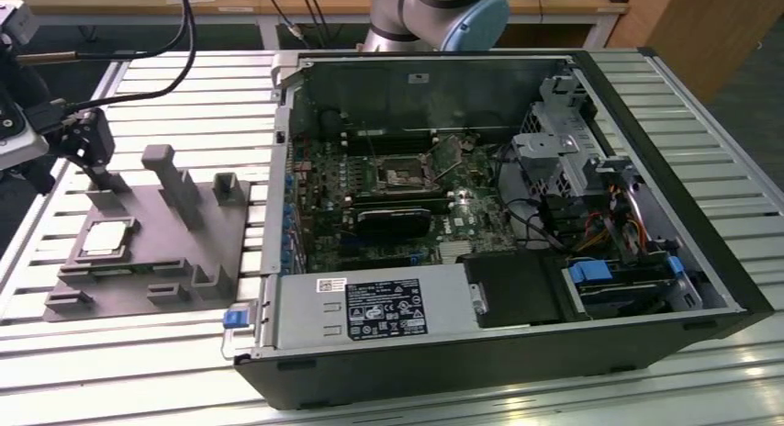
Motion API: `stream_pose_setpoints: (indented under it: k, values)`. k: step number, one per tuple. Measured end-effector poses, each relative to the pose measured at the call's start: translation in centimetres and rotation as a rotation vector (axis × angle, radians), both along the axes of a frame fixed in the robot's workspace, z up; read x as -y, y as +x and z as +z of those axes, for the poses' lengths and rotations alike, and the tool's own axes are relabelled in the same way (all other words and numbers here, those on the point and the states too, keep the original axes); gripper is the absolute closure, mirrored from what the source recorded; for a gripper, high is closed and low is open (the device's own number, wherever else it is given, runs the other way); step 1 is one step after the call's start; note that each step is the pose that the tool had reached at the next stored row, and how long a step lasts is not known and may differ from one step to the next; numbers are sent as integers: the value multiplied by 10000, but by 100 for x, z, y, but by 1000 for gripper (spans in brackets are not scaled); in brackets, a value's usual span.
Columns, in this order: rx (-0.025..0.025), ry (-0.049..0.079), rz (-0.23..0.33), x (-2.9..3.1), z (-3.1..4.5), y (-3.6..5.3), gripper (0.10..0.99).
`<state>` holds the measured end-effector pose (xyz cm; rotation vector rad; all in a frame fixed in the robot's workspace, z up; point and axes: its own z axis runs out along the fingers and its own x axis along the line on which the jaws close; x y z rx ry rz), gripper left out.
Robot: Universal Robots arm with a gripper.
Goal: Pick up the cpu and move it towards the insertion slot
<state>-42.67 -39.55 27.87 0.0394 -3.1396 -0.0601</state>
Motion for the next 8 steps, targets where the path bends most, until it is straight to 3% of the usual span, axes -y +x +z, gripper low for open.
stream_pose_setpoints:
  k: [8]
  values:
    - [0, 0, 0, 0, -50, -10, 439]
